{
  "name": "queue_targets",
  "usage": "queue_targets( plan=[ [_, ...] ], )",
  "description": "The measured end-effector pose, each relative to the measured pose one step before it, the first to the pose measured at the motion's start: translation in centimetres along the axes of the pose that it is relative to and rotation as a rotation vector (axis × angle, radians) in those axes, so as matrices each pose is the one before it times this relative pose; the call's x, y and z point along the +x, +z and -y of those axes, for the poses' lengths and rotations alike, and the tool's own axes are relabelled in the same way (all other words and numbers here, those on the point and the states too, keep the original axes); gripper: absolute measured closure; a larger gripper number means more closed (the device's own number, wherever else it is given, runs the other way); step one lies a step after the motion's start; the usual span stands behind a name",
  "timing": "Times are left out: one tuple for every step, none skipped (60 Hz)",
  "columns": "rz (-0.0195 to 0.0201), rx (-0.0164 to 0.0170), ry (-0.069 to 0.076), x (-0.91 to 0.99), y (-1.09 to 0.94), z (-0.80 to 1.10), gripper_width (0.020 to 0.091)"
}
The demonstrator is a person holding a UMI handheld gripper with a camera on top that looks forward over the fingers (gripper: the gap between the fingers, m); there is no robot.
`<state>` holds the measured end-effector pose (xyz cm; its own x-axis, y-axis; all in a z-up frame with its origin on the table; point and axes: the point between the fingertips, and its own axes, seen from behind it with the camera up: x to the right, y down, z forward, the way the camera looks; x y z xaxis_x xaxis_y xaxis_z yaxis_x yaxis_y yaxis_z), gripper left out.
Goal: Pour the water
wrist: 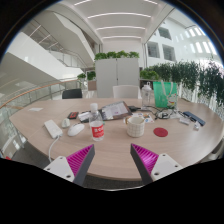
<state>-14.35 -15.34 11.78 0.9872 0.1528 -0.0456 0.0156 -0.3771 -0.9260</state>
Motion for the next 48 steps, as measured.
queue_targets(
  plan=[
    [0.00769,0.00543,-0.0012,-0.721,0.685,0.147,0.0274],
    [0.00837,0.00474,-0.0012,-0.687,0.691,0.110,0.0275],
    [0.00805,0.00434,-0.0016,-0.660,0.716,0.098,0.0275],
    [0.00682,0.00416,-0.0018,-0.646,0.788,0.117,0.0274],
    [0.00641,0.00407,-0.0016,-0.584,0.751,0.092,0.0274],
    [0.00729,0.00415,-0.0007,-0.611,0.757,0.081,0.0274],
    [0.00824,0.00248,-0.0006,-0.600,0.777,0.055,0.0274],
    [0.00997,0.00154,-0.0013,-0.618,0.781,0.069,0.0275],
    [0.01003,0.00262,-0.0013,-0.542,0.783,0.093,0.0276],
    [0.00761,0.00415,-0.0028,-0.522,0.639,-0.032,0.0274],
    [0.00653,0.00199,-0.0022,-0.396,1.029,0.244,0.0276],
    [0.00502,0.00353,-0.0040,-0.404,0.675,-0.027,0.0271],
    [0.00412,0.00292,-0.0039,-0.327,0.773,0.087,0.0269],
    [0.00104,0.00365,-0.0045,-0.228,0.807,0.087,0.0268],
    [-0.00072,0.00290,-0.0044,-0.158,0.764,0.056,0.0268],
    [-0.00392,-0.00029,-0.0031,-0.167,0.514,0.014,0.0268],
    [-0.00421,0.00238,-0.0029,-0.007,0.689,0.018,0.0268],
    [-0.00571,0.00238,-0.0019,0.043,0.729,-0.003,0.0268],
    [-0.00591,0.00093,-0.0018,0.059,0.687,-0.008,0.0268],
    [-0.00629,-0.00029,-0.0006,0.071,0.709,-0.037,0.0269],
    [-0.00615,0.00028,0.0006,0.115,0.651,-0.030,0.0269],
    [-0.00600,0.00166,0.0014,0.130,0.603,0.011,0.0266],
    [-0.00153,0.00344,0.0003,0.772,0.997,-0.053,0.0266],
    [-0.00691,0.00325,0.0007,-0.035,0.534,0.055,0.0264],
    [-0.00517,0.00229,0.0014,-0.053,0.163,0.059,0.0263],
    [-0.00682,0.00209,0.0012,0.191,0.437,0.027,0.0262],
    [-0.00695,0.00197,0.0018,0.226,0.450,0.021,0.0261],
    [-0.00465,0.00198,0.0025,0.154,0.454,0.026,0.0260],
    [-0.00183,0.00169,0.0039,0.094,0.485,0.006,0.0260],
    [-0.00232,0.00088,0.0051,0.083,0.471,-0.010,0.0266],
    [-0.00043,-0.00004,0.0040,0.263,0.613,-0.013,0.0268],
    [0.00033,0.00008,0.0045,-0.019,0.470,-0.024,0.0266],
    [0.00106,-0.00232,0.0027,0.053,0.530,0.026,0.0268],
    [0.00273,-0.00104,0.0008,-0.021,0.416,-0.035,0.0269],
    [0.00271,-0.00020,-0.0012,-0.024,0.372,-0.037,0.0267],
    [0.00257,-0.00034,-0.0027,-0.023,0.372,-0.037,0.0265],
    [0.00259,-0.00187,-0.0038,-0.028,0.365,-0.066,0.0265],
    [0.00314,-0.00226,-0.0045,-0.024,0.315,-0.077,0.0268],
    [0.00330,-0.00154,-0.0049,-0.039,0.330,-0.048,0.0269],
    [0.00365,-0.00043,-0.0055,-0.033,0.294,-0.026,0.0273],
    [0.00412,-0.00197,-0.0024,-0.135,0.333,-0.079,0.0288],
    [0.00836,0.00519,0.0014,-0.110,0.183,0.282,0.0339],
    [0.00654,-0.00010,-0.0021,-0.150,0.180,0.037,0.0465],
    [0.00161,-0.00703,-0.0034,0.080,0.169,-0.130,0.0604],
    [-0.00362,-0.00279,-0.0008,0.090,0.124,-0.001,0.0599],
    [-0.00782,-0.00155,0.0021,0.113,0.087,-0.001,0.0598],
    [-0.00606,-0.00319,0.0037,0.063,0.064,-0.052,0.0606],
    [-0.00238,-0.00460,0.0032,-0.018,0.036,-0.070,0.0621]
  ],
)
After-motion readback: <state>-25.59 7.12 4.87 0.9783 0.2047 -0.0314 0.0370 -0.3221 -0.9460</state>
